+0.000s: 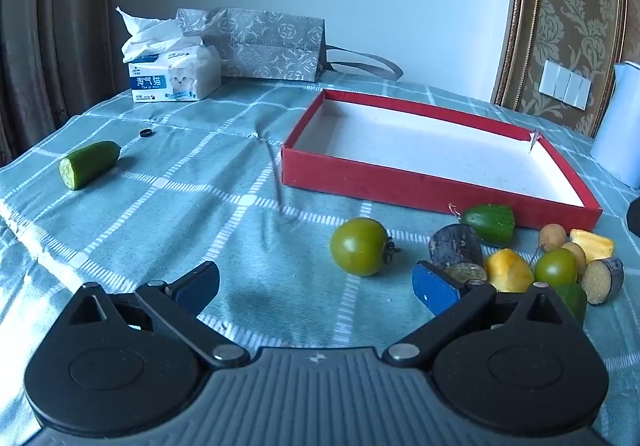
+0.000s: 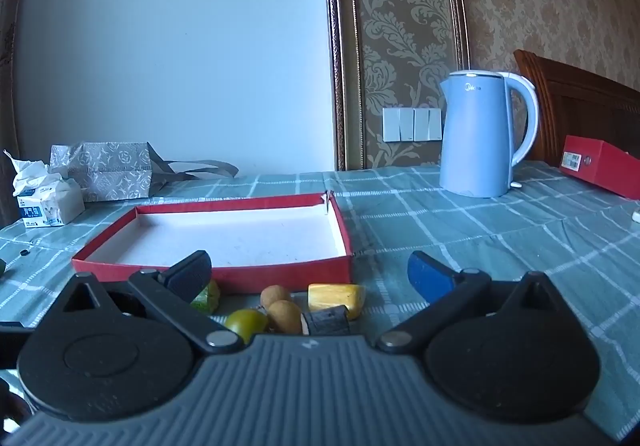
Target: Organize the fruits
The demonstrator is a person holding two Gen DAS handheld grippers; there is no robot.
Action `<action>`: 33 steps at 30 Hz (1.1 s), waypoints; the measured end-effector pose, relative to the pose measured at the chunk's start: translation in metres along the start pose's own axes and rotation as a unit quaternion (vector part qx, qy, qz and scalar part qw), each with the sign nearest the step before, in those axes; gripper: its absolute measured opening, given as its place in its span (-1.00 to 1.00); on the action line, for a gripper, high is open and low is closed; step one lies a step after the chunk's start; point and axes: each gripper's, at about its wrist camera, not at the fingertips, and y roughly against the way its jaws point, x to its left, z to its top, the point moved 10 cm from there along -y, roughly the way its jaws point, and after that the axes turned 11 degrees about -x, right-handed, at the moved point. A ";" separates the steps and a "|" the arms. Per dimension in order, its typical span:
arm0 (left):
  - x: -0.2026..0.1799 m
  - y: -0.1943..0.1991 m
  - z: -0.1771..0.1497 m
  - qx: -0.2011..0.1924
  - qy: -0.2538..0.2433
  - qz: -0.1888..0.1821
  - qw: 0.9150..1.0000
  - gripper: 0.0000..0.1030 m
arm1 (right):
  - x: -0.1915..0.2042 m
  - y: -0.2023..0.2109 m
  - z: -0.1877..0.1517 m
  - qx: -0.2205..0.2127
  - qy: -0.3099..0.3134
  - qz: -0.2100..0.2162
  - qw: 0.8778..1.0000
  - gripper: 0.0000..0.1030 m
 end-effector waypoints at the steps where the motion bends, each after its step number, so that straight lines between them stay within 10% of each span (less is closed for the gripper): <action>1: 0.001 0.000 0.000 0.000 0.002 -0.001 1.000 1.00 | -0.001 0.000 -0.001 0.001 0.000 0.000 1.000 1.00; 7: 0.007 0.001 0.010 -0.046 -0.010 0.023 0.999 1.00 | 0.003 0.000 -0.001 -0.013 0.015 -0.003 1.000 1.00; 18: 0.010 -0.009 -0.003 -0.003 0.003 0.016 1.000 1.00 | -0.001 -0.005 -0.013 0.005 0.013 -0.013 1.000 1.00; 33: 0.005 0.019 0.019 -0.091 -0.021 0.029 0.995 1.00 | -0.006 0.000 -0.005 -0.009 0.002 -0.014 1.000 1.00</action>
